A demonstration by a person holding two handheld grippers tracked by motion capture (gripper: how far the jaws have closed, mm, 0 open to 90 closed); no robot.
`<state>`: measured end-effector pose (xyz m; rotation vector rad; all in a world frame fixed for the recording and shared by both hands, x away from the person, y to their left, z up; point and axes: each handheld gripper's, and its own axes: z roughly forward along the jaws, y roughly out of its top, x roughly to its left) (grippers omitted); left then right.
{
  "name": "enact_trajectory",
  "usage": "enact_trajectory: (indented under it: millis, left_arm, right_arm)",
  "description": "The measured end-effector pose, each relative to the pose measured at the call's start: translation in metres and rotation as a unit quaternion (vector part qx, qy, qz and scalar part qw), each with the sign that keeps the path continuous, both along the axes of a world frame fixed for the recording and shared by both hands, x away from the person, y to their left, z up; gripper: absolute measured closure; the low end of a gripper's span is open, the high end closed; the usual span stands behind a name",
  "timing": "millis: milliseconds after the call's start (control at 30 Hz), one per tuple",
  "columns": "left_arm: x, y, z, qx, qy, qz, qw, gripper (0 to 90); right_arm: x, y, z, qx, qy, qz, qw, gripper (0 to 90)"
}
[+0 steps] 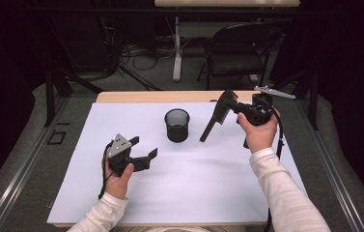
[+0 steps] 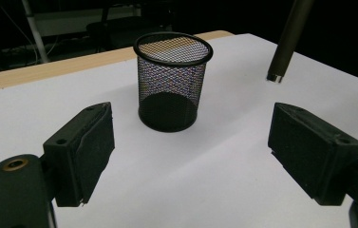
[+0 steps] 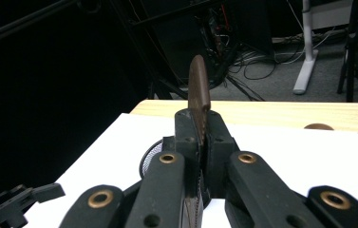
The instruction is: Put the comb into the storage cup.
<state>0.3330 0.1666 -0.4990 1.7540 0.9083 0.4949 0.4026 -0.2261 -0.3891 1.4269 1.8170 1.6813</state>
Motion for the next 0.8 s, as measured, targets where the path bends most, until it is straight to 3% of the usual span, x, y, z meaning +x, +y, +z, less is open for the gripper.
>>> enact_trajectory:
  millis: [800]
  left_arm:
    - [0.0, 0.0, -0.001, 0.002, 0.002, 0.0, 1.0, 16.0]
  right_arm:
    - [0.047, 0.021, 0.025, -0.012, 0.02, -0.027, 0.9993, 87.7]
